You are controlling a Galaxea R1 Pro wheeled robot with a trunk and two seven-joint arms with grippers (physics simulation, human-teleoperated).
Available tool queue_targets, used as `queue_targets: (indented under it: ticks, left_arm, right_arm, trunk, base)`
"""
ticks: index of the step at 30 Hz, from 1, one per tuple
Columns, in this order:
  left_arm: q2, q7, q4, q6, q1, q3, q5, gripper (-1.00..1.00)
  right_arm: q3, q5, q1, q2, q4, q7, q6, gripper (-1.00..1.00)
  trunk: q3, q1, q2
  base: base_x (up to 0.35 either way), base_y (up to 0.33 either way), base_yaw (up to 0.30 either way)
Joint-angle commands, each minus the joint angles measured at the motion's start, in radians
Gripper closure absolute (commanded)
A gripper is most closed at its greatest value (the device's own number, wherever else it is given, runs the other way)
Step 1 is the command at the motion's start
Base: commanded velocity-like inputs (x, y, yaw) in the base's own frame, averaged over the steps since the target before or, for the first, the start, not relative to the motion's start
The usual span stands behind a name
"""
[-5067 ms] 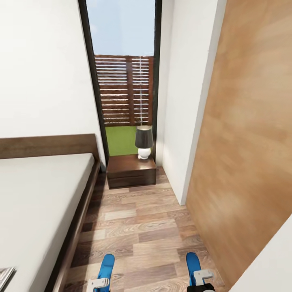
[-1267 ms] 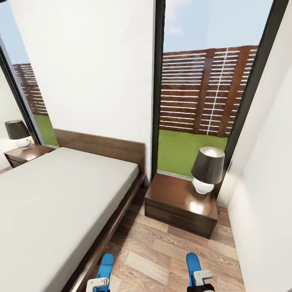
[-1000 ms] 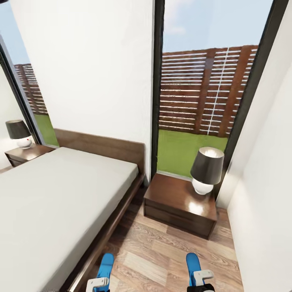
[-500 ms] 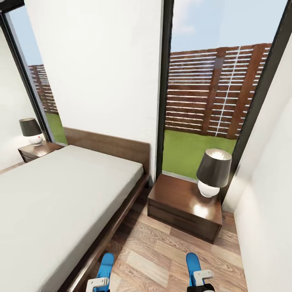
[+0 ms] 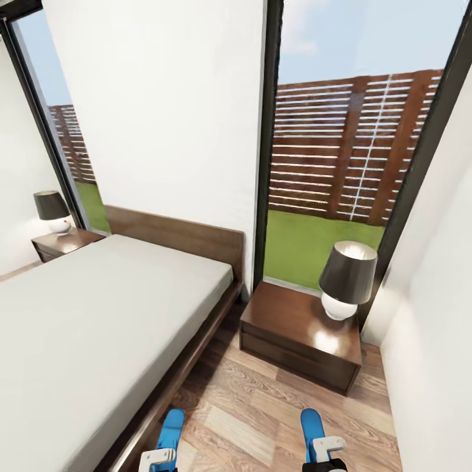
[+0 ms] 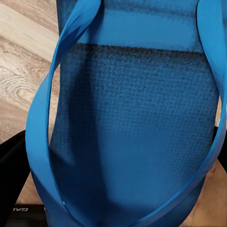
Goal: In the bedroom, move the book from the bed onto either nightstand, and place the two sandals side by side next to the bed.
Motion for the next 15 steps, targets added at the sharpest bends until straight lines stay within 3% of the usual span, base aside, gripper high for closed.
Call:
queue_targets:
  ticks: [1, 5, 15]
  left_arm:
    - [0.000, 0.008, 0.001, -0.004, -0.001, -0.009, 0.008, 1.00]
    - [0.001, 0.008, 0.001, -0.004, -0.001, -0.009, 0.008, 1.00]
    - [0.001, 0.008, 0.001, -0.004, -0.001, -0.009, 0.008, 1.00]
  right_arm:
    - [0.008, 0.001, 0.000, 0.000, -0.002, -0.006, 0.007, 1.00]
    - [0.008, 0.001, 0.000, 0.000, -0.002, -0.006, 0.007, 1.00]
    - [0.008, 0.001, 0.000, 0.000, -0.002, -0.006, 0.007, 1.00]
  trunk:
    - [-0.001, 0.000, -0.001]
    - [-0.001, 0.000, -0.001]
    - [-0.001, 0.000, -0.001]
  base:
    - [0.096, 0.000, 0.147]
    - [0.130, 0.000, 0.181]
    - [0.148, -0.059, 0.074]
